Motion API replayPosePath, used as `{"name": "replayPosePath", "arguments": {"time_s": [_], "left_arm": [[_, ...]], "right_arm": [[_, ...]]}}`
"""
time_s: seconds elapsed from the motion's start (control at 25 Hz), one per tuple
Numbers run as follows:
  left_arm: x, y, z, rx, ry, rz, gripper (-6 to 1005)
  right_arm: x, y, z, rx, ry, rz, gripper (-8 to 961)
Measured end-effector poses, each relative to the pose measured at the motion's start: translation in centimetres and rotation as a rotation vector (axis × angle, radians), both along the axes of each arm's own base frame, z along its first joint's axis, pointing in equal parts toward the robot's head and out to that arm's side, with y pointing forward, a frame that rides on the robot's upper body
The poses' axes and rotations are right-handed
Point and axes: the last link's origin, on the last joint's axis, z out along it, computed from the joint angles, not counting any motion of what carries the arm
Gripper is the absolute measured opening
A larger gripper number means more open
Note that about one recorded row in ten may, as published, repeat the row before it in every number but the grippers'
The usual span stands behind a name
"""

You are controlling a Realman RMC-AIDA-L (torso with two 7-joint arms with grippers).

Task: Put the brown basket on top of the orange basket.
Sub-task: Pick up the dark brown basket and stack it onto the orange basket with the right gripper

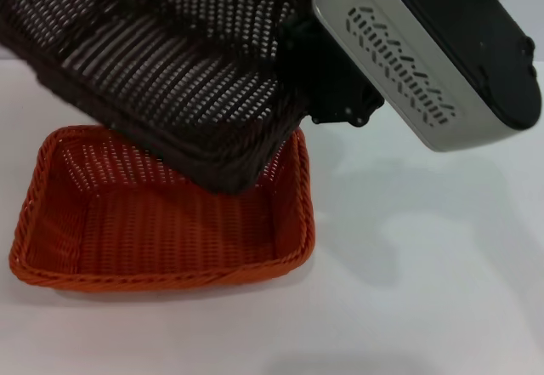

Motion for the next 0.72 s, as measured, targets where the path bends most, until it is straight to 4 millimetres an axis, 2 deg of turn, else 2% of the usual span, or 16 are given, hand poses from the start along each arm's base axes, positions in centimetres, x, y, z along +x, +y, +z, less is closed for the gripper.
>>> {"name": "replayPosePath", "arguments": {"time_s": [0.24,0.44,0.56,0.72], "left_arm": [[-0.4,-0.5,-0.4,0.001,-0.011,0.011,454],[-0.6,-0.7,-0.5,0.025,-0.035,0.016,454],[-0.8,-0.9,-0.4,0.049,-0.057,0.022,454],[-0.9,-1.3,-0.4,0.066,-0.062,0.019,454]], "right_arm": [[0.3,-0.8,1.0,-0.043,0.011,0.077,124],[2.1,-1.2,1.6,-0.070,-0.025,0.135,124],[3.7,-1.9,1.2,-0.130,-0.067,0.207,123],[4.7,-2.0,0.9,-0.168,-0.091,0.253,123]]}}
